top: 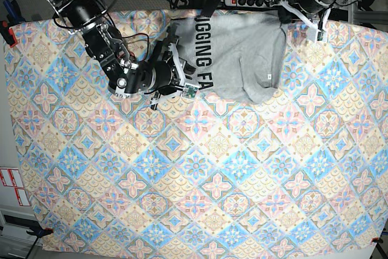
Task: Fold the T-shirt properly
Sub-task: 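Grasp the shirt end with the left gripper and fold it toward the right gripper, then reach the right gripper under the folded bundle and grasp its edge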
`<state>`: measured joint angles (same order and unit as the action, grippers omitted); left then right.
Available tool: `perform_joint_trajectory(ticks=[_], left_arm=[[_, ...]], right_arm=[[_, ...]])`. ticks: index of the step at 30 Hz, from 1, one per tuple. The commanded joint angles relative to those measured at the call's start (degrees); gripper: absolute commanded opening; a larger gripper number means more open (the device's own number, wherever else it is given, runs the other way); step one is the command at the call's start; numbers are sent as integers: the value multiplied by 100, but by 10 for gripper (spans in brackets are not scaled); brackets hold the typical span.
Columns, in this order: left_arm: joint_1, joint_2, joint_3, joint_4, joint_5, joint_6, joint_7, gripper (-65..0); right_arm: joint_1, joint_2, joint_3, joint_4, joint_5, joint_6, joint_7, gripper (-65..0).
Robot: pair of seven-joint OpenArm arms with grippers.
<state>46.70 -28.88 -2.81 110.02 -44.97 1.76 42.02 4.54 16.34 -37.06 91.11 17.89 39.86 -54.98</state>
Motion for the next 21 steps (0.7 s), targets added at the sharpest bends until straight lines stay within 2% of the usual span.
perform_joint_trajectory(ticks=[1,9,12,16,21], left_arm=[[38,-43,4,1,0,4,-48,-650],[12,-26,382,-167,0,4,-66,-650],[12,-26,382,-167,-8,4,-75,-650],[12,-26,382,-149,-8,4,-83,-650],[12,-26,373,-149,-8,4,-75,-641]], right_arm=[[96,32,36,89,53,14,78,-520],[105,-3,36,186,53,14,78,-520],[96,-223,36,476,53,14,78,-520],[131,-355,18,924,62,14,78,-520],[439,-724,-281,863,88,14,70,-520]])
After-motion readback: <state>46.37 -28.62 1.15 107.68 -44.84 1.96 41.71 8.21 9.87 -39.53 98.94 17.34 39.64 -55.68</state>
